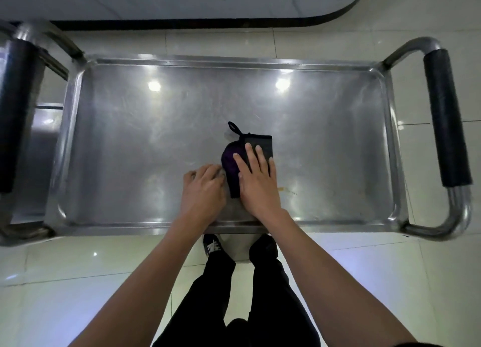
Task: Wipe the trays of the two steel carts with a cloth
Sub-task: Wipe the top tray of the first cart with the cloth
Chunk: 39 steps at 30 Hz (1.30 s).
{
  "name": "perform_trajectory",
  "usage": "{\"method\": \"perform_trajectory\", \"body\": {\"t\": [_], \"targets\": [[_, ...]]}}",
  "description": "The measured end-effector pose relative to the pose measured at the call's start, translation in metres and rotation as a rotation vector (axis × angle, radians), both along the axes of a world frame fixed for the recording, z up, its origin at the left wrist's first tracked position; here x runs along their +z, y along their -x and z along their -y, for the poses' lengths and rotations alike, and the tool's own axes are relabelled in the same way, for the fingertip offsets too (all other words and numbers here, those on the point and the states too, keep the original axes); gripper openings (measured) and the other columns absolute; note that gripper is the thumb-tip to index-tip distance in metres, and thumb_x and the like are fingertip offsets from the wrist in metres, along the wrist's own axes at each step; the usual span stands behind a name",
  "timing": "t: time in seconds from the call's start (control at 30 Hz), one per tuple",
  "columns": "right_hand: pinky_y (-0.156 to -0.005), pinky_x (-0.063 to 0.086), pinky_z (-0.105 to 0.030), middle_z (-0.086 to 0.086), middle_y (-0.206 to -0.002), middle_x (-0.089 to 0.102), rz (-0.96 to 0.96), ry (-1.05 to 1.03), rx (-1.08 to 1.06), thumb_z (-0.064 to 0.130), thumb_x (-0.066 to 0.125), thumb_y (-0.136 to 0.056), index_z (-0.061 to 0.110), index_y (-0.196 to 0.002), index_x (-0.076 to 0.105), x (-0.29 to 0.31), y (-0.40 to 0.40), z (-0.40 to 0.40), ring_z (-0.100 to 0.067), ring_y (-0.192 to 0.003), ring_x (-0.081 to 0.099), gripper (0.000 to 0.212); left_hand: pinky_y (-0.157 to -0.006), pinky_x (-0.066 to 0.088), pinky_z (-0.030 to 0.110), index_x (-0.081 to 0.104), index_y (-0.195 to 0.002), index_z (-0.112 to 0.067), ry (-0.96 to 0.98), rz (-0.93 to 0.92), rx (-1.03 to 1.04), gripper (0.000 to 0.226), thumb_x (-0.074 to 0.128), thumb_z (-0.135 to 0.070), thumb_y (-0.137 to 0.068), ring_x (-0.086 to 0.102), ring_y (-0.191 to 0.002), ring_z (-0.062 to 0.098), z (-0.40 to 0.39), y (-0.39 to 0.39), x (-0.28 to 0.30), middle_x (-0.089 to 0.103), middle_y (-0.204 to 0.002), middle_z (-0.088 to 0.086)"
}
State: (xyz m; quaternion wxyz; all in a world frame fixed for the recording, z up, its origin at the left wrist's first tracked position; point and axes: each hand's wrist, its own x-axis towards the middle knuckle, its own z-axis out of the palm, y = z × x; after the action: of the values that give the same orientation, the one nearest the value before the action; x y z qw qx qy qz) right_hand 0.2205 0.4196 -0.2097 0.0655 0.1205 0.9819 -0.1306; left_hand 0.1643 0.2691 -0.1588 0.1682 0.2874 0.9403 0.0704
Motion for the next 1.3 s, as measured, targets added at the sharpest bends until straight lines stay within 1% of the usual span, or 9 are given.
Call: {"method": "perform_trajectory", "body": {"t": [0.2,0.3,0.4,0.57,0.73,0.9,1.0,1.13,1.3], "targets": [[-0.123,0.013,-0.052,-0.004,-0.167,0.004,-0.001,0.016,-0.008,0.027,0.033,-0.104,0.029,-0.155,0.022,0.006,-0.013,-0.006,-0.023,-0.154,-0.003,0.052,-0.11,0.029,0.048,0.065,-0.127,-0.024,0.062,-0.004,-0.022,0.037,0.047,-0.03,-0.095,0.037,-0.139,0.016,0.003,-0.006,-0.002,0.05,-0.144,-0.005],[-0.123,0.012,-0.051,-0.004,-0.168,0.003,0.006,-0.003,-0.038,0.028,0.034,-0.104,0.029,-0.155,0.022,0.007,-0.029,-0.02,-0.024,-0.154,-0.004,0.052,-0.109,0.03,0.049,0.065,-0.125,-0.019,0.096,-0.026,0.006,0.037,0.045,-0.029,-0.095,0.034,-0.141,0.018,-0.007,-0.011,-0.001,0.048,-0.145,-0.002],[-0.123,0.014,-0.051,-0.004,-0.168,0.005,0.003,-0.006,-0.079,0.028,0.034,-0.105,0.029,-0.155,0.024,0.007,-0.052,-0.045,-0.024,-0.154,-0.002,0.052,-0.11,0.029,0.049,0.062,-0.125,-0.015,0.08,-0.04,0.017,0.039,0.044,-0.029,-0.094,0.035,-0.137,0.021,-0.023,-0.021,0.001,0.049,-0.142,0.001],[-0.123,0.012,-0.05,-0.002,-0.168,0.004,0.018,0.0,-0.173,0.027,0.032,-0.106,0.029,-0.155,0.024,0.012,-0.096,-0.1,-0.022,-0.154,-0.004,0.05,-0.111,0.026,0.048,0.063,-0.125,-0.016,0.0,-0.014,-0.075,0.04,0.039,-0.027,-0.094,0.038,-0.134,0.022,-0.077,-0.051,0.003,0.05,-0.142,0.002],[-0.124,0.007,-0.049,-0.002,-0.168,0.001,0.046,0.004,-0.26,0.025,0.03,-0.107,0.029,-0.156,0.023,0.017,-0.141,-0.165,-0.022,-0.154,-0.007,0.05,-0.109,0.026,0.045,0.064,-0.126,-0.019,-0.031,0.011,-0.13,0.036,0.044,-0.026,-0.096,0.039,-0.133,0.021,-0.136,-0.084,0.006,0.05,-0.144,0.001],[-0.123,0.006,-0.05,-0.002,-0.168,0.0,0.078,-0.005,-0.352,0.023,0.031,-0.107,0.029,-0.156,0.024,0.02,-0.172,-0.228,-0.023,-0.154,-0.007,0.051,-0.102,0.032,0.041,0.064,-0.119,-0.02,0.031,0.019,-0.215,0.03,0.044,-0.028,-0.098,0.044,-0.125,0.02,-0.173,-0.119,0.002,0.053,-0.137,-0.003],[-0.123,0.006,-0.05,-0.002,-0.168,-0.001,0.086,-0.026,-0.382,0.024,0.032,-0.107,0.03,-0.157,0.023,0.02,-0.183,-0.251,-0.023,-0.154,-0.007,0.051,-0.099,0.033,0.04,0.066,-0.115,-0.022,0.071,-0.009,-0.195,0.028,0.045,-0.029,-0.097,0.045,-0.123,0.019,-0.176,-0.128,-0.002,0.054,-0.134,-0.007],[-0.123,0.005,-0.049,-0.002,-0.168,-0.001,0.084,-0.032,-0.372,0.024,0.032,-0.107,0.03,-0.156,0.022,0.017,-0.187,-0.256,-0.022,-0.154,-0.007,0.051,-0.1,0.029,0.042,0.063,-0.118,-0.025,0.084,-0.032,-0.202,0.03,0.043,-0.031,-0.096,0.041,-0.127,0.017,-0.173,-0.134,-0.003,0.05,-0.136,-0.009],[-0.123,0.011,-0.052,-0.005,-0.167,0.003,0.069,-0.06,-0.383,0.023,0.035,-0.105,0.026,-0.156,0.025,0.016,-0.194,-0.233,-0.027,-0.154,-0.001,0.053,-0.106,0.028,0.046,0.065,-0.115,-0.023,0.069,-0.03,-0.224,0.032,0.038,-0.032,-0.099,0.045,-0.124,0.018,-0.17,-0.136,0.001,0.052,-0.132,-0.007]]}}
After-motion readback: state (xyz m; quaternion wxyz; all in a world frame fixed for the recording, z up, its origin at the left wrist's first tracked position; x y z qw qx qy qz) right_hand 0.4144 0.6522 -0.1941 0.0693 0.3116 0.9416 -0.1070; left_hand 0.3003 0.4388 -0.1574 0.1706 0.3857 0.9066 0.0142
